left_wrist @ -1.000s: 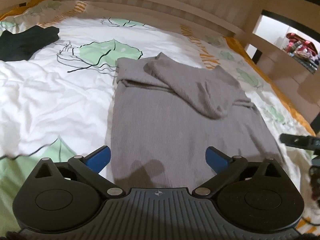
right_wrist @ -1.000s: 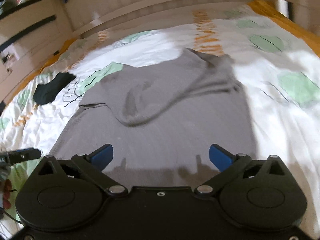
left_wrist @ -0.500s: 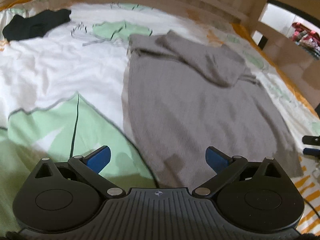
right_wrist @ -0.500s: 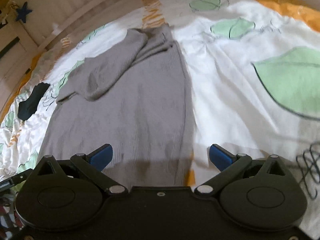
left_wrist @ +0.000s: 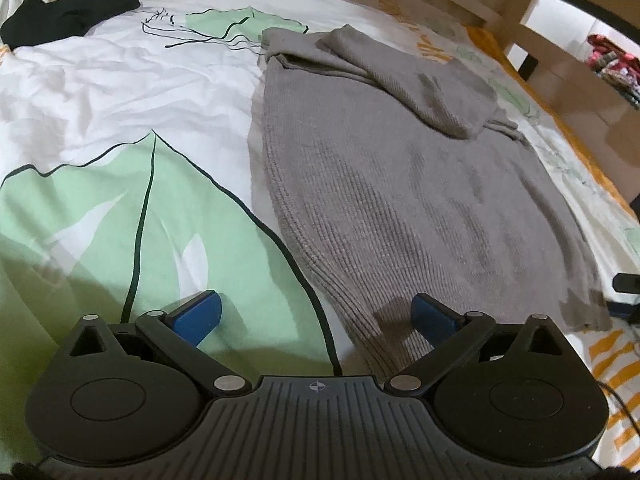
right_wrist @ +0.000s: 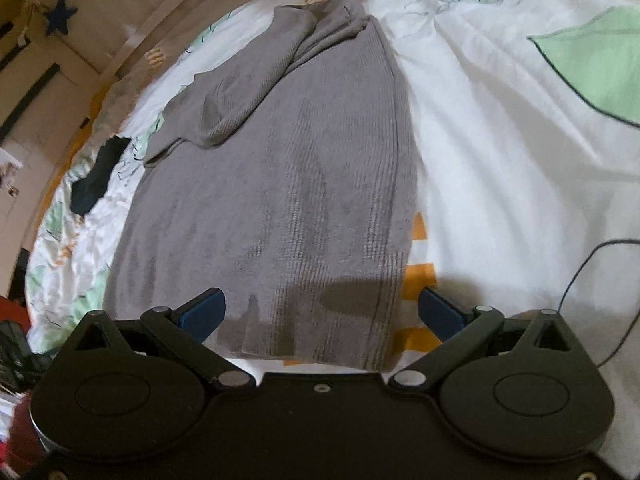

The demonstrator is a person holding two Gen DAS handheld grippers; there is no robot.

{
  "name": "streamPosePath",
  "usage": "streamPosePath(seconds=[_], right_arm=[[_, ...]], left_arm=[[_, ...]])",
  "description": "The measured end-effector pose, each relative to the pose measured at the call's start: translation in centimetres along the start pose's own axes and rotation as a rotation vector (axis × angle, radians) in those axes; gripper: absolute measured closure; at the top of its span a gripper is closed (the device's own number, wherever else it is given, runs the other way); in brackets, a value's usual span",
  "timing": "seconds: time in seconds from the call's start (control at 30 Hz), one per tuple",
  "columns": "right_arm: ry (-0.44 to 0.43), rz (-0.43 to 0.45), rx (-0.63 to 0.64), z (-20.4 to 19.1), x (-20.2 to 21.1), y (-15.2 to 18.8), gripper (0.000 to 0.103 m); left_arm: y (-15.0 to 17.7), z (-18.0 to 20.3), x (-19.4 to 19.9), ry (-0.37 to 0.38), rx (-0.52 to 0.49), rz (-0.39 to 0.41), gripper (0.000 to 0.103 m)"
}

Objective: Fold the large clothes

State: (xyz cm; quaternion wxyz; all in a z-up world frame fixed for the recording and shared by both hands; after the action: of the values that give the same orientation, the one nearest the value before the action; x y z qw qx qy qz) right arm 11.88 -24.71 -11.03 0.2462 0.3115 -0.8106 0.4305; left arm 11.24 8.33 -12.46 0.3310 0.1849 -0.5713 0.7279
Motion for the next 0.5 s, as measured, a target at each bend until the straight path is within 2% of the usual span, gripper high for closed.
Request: streamPosePath(seconds=[0.17,0.27,0.3,0.37,0.43,0.5], right_arm=[[-0.034,0.0,-0.046,0.5,0.0,-0.2,0.0],[-0.036,0.001,-0.051,0.5,-0.1,-0.1,0.0],[-0.035,0.001,-0.053,0.5,-0.2,-0.1,0.0],[-0.037,0.0,-0.057,0.5,-0.2,-0.1,0.0],[-0.039,0.001,-0.063,0.5,-0.2,-0.1,0.0],[-0.042,0.001,-0.066,0.6,-0.2,-0.1,0.0]], left_arm=[[-0.1,-0.2,0.4,0.035,0.067,0.02,0.001],[-0.2,0.6,0.7,0.166,0.117,0.027,0.005],[-0.2,0.9,0.7,0.188,0.117,0.028,0.01],[0.2,1.5,0.5,0.173,0.068,0.019,0.013],[0.3,1.6,0.5,0.142,0.041,0.028,0.029],[0.2,1.0,0.6,0.104,0.06,0.042,0.097]])
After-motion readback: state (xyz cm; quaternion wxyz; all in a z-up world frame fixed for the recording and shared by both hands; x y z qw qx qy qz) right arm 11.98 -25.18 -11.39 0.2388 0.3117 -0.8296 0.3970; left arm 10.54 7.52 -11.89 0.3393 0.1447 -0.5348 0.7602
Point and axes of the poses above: each gripper's, at about its wrist camera, not at the fingertips, and x roughly against the way its jaws point, z to its right, y to its underside, the point moved 3 cm from there along -x, roughly the way its jaws point, and after that the axes turned 11 degrees about z, right-handed, at the moved point
